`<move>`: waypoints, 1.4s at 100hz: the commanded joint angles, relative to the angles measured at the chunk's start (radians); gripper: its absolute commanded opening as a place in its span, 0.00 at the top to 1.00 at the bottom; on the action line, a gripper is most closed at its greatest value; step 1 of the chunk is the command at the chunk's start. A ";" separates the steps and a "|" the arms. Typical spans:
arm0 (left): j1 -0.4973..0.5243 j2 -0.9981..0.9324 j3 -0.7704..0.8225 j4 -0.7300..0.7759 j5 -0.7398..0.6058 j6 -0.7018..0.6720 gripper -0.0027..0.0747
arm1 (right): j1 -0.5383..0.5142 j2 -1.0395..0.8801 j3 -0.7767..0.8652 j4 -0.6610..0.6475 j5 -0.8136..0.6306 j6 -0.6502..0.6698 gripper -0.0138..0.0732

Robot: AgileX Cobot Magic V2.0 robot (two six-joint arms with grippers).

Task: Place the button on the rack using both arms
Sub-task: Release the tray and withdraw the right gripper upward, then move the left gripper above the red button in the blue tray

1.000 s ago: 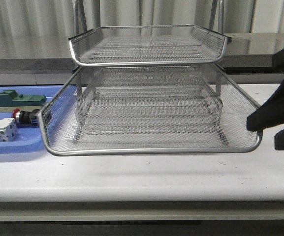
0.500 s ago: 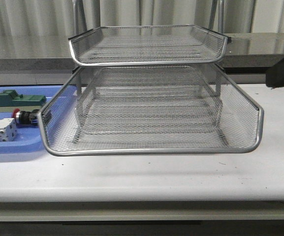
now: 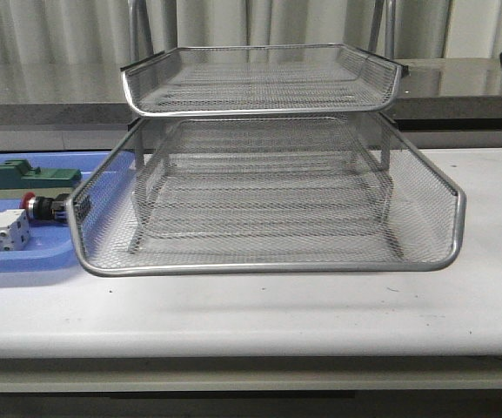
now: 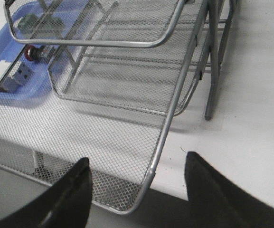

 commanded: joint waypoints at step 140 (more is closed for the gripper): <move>0.003 -0.032 0.044 -0.003 -0.082 -0.010 0.99 | -0.005 -0.393 -0.184 -0.826 0.521 0.666 0.92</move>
